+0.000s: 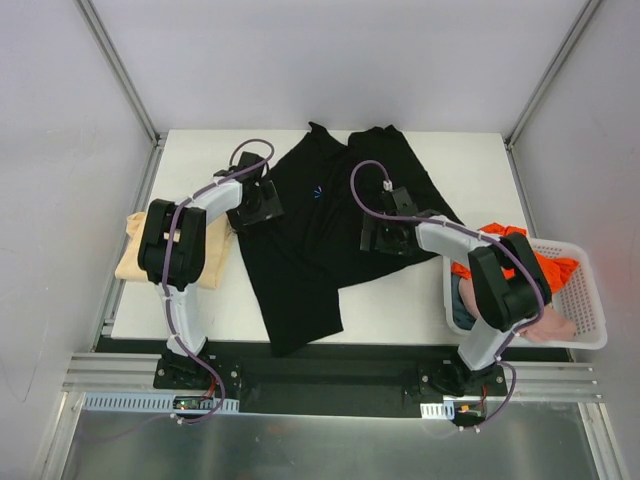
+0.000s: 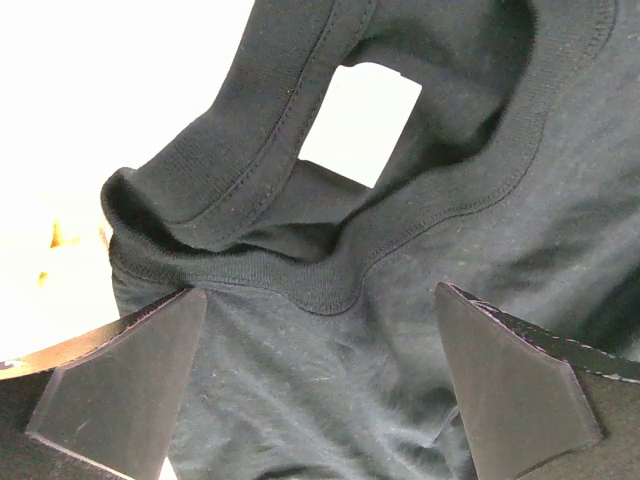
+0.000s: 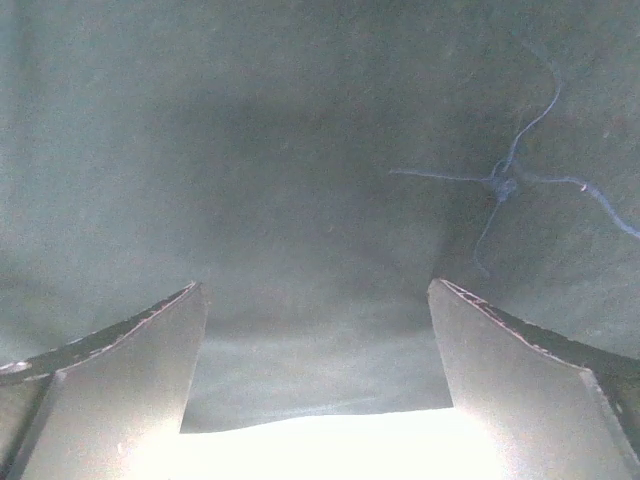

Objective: Fold and stack the t-shirts
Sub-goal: Flatten out the tshirt

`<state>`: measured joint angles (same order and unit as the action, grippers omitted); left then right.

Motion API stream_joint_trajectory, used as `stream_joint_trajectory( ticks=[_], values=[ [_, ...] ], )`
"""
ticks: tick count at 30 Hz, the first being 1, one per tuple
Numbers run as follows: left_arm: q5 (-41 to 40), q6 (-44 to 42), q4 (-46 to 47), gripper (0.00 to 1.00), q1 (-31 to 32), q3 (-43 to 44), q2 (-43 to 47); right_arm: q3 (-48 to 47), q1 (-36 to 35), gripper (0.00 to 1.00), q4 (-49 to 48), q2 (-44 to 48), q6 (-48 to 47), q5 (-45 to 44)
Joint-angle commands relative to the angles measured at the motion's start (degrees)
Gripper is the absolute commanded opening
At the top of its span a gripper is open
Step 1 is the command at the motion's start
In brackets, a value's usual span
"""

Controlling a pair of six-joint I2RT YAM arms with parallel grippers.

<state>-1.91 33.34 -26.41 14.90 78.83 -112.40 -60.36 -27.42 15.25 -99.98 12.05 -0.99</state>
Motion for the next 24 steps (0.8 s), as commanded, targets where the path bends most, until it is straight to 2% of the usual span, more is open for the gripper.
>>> stream_joint_trajectory(
  ticks=[1,6,10,13,20,24],
  values=[
    [-2.2,-1.7,-3.9,1.00,-0.6,3.2,-1.3,9.4,-2.5,0.97,-2.5,5.5,5.7,6.7],
    [-2.9,-1.5,-5.0,0.99,-0.7,2.8,0.0,14.0,-10.5,0.97,0.7,12.6,9.7,3.7],
    [-2.7,-0.7,-5.4,0.99,-0.7,1.9,2.1,13.1,-19.9,0.97,4.3,15.0,14.3,2.4],
    [-2.1,-0.5,-5.7,0.99,-0.7,0.9,4.9,11.2,-23.5,0.97,5.6,19.1,15.2,1.4],
    [-1.2,-0.2,-5.7,0.99,0.7,-0.7,14.5,3.9,-21.0,0.97,15.9,26.1,8.7,-13.1],
    [-2.0,-2.6,-5.5,0.99,4.3,3.0,14.5,3.4,-13.6,0.97,15.5,26.9,7.4,-12.5]
  ],
)
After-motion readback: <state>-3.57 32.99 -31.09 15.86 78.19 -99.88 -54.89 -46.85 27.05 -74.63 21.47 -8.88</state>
